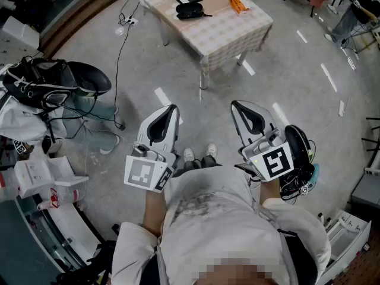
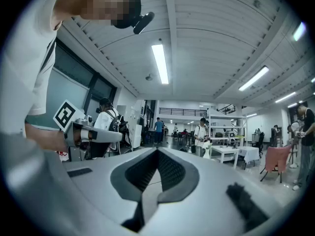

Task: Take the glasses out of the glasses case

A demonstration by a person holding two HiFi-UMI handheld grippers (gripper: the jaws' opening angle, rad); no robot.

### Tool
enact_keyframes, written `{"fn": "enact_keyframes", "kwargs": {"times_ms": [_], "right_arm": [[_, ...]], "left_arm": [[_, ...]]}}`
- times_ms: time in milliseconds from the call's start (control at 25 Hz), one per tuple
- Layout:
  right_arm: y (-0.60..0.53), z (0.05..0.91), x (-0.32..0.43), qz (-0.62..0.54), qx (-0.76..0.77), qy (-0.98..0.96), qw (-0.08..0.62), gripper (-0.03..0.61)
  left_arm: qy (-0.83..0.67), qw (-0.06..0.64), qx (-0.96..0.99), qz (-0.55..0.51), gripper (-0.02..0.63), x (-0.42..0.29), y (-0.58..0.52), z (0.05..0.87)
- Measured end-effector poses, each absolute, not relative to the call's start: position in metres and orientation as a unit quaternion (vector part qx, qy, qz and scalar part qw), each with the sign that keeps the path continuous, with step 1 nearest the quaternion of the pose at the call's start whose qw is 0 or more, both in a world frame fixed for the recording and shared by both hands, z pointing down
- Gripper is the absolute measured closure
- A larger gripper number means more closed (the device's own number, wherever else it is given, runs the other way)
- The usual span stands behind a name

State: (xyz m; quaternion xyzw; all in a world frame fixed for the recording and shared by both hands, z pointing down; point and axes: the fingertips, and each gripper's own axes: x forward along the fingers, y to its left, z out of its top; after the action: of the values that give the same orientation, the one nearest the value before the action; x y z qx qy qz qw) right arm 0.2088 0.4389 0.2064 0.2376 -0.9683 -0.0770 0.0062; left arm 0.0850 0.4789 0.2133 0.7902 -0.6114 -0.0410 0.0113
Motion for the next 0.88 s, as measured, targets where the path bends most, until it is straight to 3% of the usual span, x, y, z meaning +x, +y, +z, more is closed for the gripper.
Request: {"fn": "enact_keyframes", "kwargs": {"times_ms": [880], "right_arm": [[0.404, 0.214, 0.228, -0.086, 0.232, -0.968, 0.028, 0.561]], "left_arm": [[-0.627, 0.015, 0.778, -0.026, 0.604, 0.109, 0.451, 0.219]]}}
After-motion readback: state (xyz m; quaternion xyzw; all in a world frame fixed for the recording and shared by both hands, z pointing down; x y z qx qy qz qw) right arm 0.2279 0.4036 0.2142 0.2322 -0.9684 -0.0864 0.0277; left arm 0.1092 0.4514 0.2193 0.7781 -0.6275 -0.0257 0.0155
